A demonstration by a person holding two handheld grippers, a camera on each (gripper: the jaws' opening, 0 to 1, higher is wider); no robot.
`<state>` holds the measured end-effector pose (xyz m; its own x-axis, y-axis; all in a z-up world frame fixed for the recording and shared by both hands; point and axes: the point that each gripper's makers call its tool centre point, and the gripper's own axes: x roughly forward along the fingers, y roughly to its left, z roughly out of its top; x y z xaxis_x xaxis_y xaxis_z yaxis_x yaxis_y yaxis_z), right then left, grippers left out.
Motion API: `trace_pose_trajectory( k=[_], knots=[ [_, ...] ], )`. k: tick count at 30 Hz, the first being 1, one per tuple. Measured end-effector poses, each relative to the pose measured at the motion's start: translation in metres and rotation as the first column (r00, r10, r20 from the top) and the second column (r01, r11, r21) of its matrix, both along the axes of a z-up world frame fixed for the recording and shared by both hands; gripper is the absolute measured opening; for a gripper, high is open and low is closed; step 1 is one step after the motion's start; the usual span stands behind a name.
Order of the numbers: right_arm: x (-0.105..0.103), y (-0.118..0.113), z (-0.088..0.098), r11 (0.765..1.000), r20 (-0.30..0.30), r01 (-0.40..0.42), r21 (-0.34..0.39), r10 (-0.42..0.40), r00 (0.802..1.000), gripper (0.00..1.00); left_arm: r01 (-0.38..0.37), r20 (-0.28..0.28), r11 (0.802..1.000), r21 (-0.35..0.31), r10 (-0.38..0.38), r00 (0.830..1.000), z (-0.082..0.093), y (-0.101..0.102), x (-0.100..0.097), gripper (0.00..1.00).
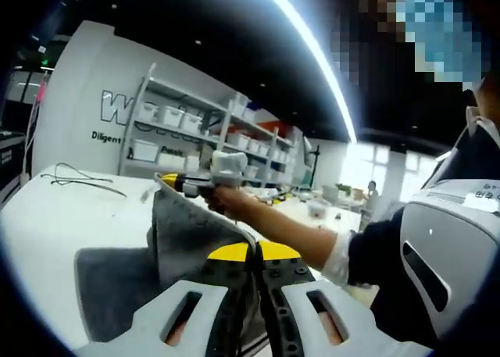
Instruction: Open the folded towel by lifting each exposed corner and separating the folded layers until the towel lies flat within the target outline without major curled edges
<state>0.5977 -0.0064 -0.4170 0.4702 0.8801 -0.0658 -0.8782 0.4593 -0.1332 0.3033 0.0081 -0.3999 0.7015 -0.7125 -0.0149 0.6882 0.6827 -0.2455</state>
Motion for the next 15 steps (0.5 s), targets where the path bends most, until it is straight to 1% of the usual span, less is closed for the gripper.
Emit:
trace_pose_trajectory(
  k=[6,10,12,14,15],
  knots=[
    [-0.003,-0.006,0.001,0.999,0.012,0.039,-0.001,-0.039,0.999,0.0,0.023,-0.001,1.0,-0.003,-0.023,1.0,-0.001,-0.007,0.0,0.02],
    [-0.001,-0.014,0.003,0.997,0.017,0.08,-0.001,-0.08,0.997,0.0,0.034,0.004,0.999,-0.013,-0.034,0.999,0.0,-0.01,0.001,0.02],
    [0.003,-0.02,0.001,0.995,0.01,0.102,-0.003,-0.102,0.995,0.0,0.039,0.007,0.999,-0.016,-0.039,0.999,0.0,-0.012,0.002,0.02],
    [0.001,-0.022,-0.001,0.994,0.019,0.11,-0.016,-0.11,0.994,0.0,0.044,0.006,0.999,-0.022,-0.044,0.999,-0.002,-0.013,0.003,0.02],
    [0.001,-0.024,0.0,0.993,0.02,0.121,-0.011,-0.121,0.993,0.0,0.046,0.008,0.999,-0.025,-0.045,0.999,-0.002,-0.014,0.003,0.02]
  ],
)
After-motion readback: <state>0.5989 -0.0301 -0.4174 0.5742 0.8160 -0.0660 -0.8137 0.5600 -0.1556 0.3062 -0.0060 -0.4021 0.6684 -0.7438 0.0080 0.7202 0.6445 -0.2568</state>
